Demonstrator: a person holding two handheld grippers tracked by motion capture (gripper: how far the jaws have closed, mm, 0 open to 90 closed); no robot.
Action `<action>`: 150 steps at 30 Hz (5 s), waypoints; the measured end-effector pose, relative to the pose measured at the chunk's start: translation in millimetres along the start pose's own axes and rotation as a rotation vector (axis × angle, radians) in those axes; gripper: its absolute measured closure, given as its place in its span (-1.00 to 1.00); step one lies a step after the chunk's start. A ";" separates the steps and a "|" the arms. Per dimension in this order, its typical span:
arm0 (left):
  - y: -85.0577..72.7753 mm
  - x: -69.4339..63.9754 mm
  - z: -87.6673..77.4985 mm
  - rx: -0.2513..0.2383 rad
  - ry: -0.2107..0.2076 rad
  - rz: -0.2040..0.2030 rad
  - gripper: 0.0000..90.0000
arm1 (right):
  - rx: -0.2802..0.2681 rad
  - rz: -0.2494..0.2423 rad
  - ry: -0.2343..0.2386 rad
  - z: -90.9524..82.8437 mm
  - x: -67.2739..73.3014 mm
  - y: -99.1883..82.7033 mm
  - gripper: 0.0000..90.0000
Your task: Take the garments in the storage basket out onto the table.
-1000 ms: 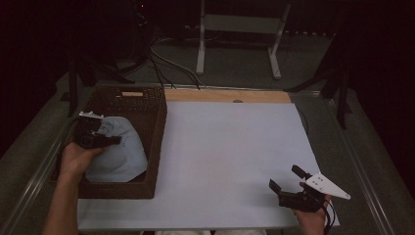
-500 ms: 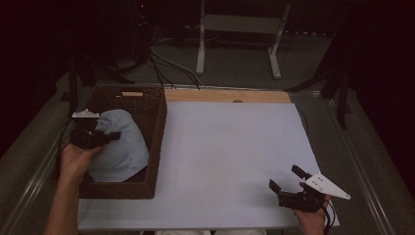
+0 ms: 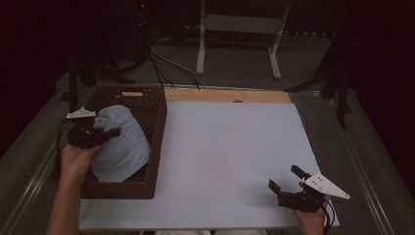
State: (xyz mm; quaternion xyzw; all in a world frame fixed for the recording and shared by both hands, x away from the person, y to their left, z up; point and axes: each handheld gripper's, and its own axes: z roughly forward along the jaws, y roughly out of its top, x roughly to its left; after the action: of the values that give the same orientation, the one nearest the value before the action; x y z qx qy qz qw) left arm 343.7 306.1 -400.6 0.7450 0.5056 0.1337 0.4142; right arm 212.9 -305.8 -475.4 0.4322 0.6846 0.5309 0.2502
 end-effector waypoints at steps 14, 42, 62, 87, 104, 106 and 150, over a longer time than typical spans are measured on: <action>4.5 -8.9 -5.0 -0.036 -0.027 0.017 0.76 | -0.003 0.002 -0.001 -0.8 -0.5 0.2 -1.00; 20.3 -25.7 -15.6 -0.101 -0.102 0.038 0.77 | -0.003 0.002 -0.001 -0.9 -0.5 0.2 -1.00; 37.3 -48.3 -12.3 -0.141 -0.175 0.054 0.77 | -0.002 0.002 0.000 -0.5 -0.4 0.2 -1.00; 56.9 -83.5 4.9 -0.150 -0.240 0.099 0.78 | -0.004 0.002 0.000 -0.6 -1.2 0.3 -1.00; 65.8 -104.8 24.9 -0.151 -0.280 0.108 0.78 | -0.005 0.001 0.000 -1.2 -2.1 0.6 -1.00; 66.4 -107.7 27.8 -0.151 -0.286 0.108 0.78 | -0.006 0.002 0.000 -1.2 -2.3 0.6 -1.00; 79.0 -141.5 61.9 -0.137 -0.346 0.144 0.78 | -0.010 0.014 -0.003 -1.7 -5.2 0.5 -1.00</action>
State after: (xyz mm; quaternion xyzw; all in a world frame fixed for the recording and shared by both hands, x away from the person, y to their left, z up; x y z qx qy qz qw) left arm 368.6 142.5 -348.6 0.7611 0.3621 0.0672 0.5340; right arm 214.3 -311.0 -475.1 0.4366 0.6785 0.5355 0.2495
